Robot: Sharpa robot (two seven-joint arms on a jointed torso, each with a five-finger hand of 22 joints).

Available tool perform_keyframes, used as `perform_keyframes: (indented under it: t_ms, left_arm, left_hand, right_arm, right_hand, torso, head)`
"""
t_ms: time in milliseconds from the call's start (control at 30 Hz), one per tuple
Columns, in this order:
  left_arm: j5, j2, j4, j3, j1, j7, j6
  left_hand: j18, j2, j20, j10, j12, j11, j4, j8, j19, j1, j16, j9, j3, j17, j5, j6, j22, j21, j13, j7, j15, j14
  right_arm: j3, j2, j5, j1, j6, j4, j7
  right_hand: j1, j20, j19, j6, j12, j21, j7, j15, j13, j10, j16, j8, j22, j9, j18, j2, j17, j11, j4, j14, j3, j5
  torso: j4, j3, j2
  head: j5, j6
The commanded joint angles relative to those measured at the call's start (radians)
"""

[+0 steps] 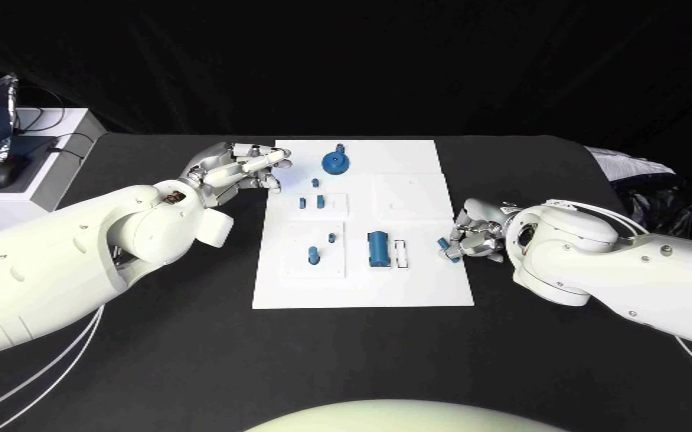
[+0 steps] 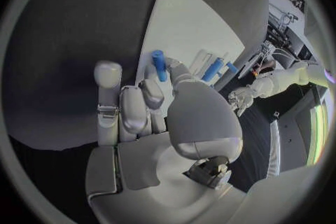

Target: Assemble the parts on the task board

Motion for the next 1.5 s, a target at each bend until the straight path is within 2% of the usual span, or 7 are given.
perform_keyframes:
  t_ms: [33,167,333,500,767,1000,1500]
  left_arm:
    - [-0.003,0.001,0.003,0.001,0.0,0.007,0.006]
    - [-0.003,0.001,0.002,0.001,0.0,0.007,0.006]
    - [-0.003,0.001,0.002,0.001,0.0,0.006,0.005]
    - [-0.003,0.001,0.002,0.001,0.0,0.005,0.005]
    - [-0.003,0.001,0.003,0.001,0.0,0.004,0.005]
    - [-0.003,0.001,0.004,0.001,0.0,0.004,0.005]
    - [-0.003,-0.001,0.006,0.001,0.0,0.001,0.008]
  left_hand:
    - [-0.015,0.006,-0.001,-0.004,-0.002,-0.001,-0.003,-0.005,0.005,-0.001,-0.002,0.001,0.001,0.0,0.002,-0.001,0.001,-0.004,0.0,0.001,0.004,-0.001]
    - [-0.015,0.006,-0.001,-0.004,-0.002,-0.001,-0.003,-0.005,0.005,-0.001,-0.002,0.001,0.001,0.0,0.002,-0.001,0.001,-0.004,0.0,0.001,0.004,-0.001]
    - [-0.015,0.006,-0.001,-0.004,-0.002,-0.001,-0.003,-0.005,0.005,-0.001,-0.002,0.001,0.001,0.0,0.002,-0.001,0.001,-0.004,0.0,0.001,0.004,-0.001]
    - [-0.015,0.006,-0.001,-0.004,-0.002,-0.001,-0.003,-0.005,0.005,-0.001,-0.002,0.001,0.001,0.0,0.002,-0.001,0.001,-0.004,0.0,0.001,0.004,-0.001]
    - [-0.015,0.007,0.0,-0.004,-0.002,-0.001,-0.004,-0.004,0.005,-0.001,-0.001,0.001,0.002,0.0,0.002,-0.001,0.002,-0.004,0.0,0.002,0.004,0.0]
    - [-0.015,0.007,0.0,-0.004,-0.002,-0.001,-0.004,-0.004,0.005,-0.001,-0.001,0.001,0.002,0.0,0.002,-0.001,0.002,-0.004,0.0,0.002,0.004,0.0]
    - [-0.014,0.007,0.0,-0.004,-0.001,-0.001,-0.005,-0.005,0.005,0.002,-0.001,0.001,0.003,0.0,0.002,-0.002,0.003,-0.004,0.0,0.002,0.004,-0.001]
  right_arm:
    - [-0.015,-0.002,0.089,-0.018,0.05,0.001,-0.012]
    - [-0.014,-0.01,0.183,-0.014,0.016,0.011,-0.009]
    - [-0.013,-0.018,0.26,0.002,-0.01,0.027,-0.007]
    - [-0.013,-0.021,0.328,0.024,-0.028,0.046,-0.006]
    - [-0.013,-0.002,0.376,0.04,-0.059,0.07,-0.005]
    - [-0.013,0.04,0.388,0.042,-0.069,0.053,-0.005]
    - [-0.015,0.113,0.382,0.035,-0.069,0.002,-0.006]
  right_hand:
    - [0.012,0.006,0.014,-0.004,0.008,0.005,0.007,0.006,0.046,0.0,-0.003,0.003,0.075,-0.311,0.014,0.047,0.004,0.005,-0.203,0.001,0.22,0.019]
    - [0.009,0.007,0.012,-0.011,0.006,0.009,0.017,0.008,0.043,-0.001,-0.002,0.003,0.075,-0.303,0.017,0.055,0.007,0.008,-0.22,0.001,0.255,0.046]
    - [-0.008,0.009,0.008,-0.009,0.009,0.018,0.017,0.008,0.04,0.0,-0.003,0.005,0.075,-0.284,0.021,0.055,0.008,0.008,-0.236,0.001,0.29,0.041]
    - [-0.011,0.008,0.006,-0.008,0.01,0.024,0.015,0.008,0.037,0.001,-0.004,0.005,0.075,-0.26,0.022,0.056,0.009,0.007,-0.245,0.001,0.3,0.042]
    - [-0.013,0.008,0.004,-0.007,0.011,0.025,0.016,0.008,0.037,0.001,-0.005,0.005,0.074,-0.255,0.022,0.06,0.009,0.006,-0.248,0.001,0.307,0.037]
    - [-0.016,0.008,0.002,-0.008,0.009,0.022,0.015,0.007,0.035,0.0,-0.005,0.005,0.073,-0.248,0.022,0.06,0.009,0.006,-0.251,0.001,0.312,0.034]
    - [-0.014,0.008,0.005,-0.013,0.007,0.013,0.007,0.006,0.03,0.001,-0.009,0.006,0.071,-0.232,0.019,0.065,0.005,0.003,-0.225,0.002,0.277,-0.007]
  torso:
    - [0.0002,-0.0001,0.001]
    - [-0.0002,-0.0002,0.0]
    - [0.0001,-0.0004,0.001]
    - [-0.0003,-0.0012,0.0]
    - [-0.0004,-0.0006,0.001]
    - [-0.0009,-0.0022,0.0]
    - [0.0025,-0.0002,0.003]
  head:
    - [0.001,0.001]
    - [0.002,0.001]
    - [0.001,0.0]
    - [0.001,-0.001]
    - [0.002,-0.002]
    - [0.002,-0.003]
    - [0.007,-0.005]
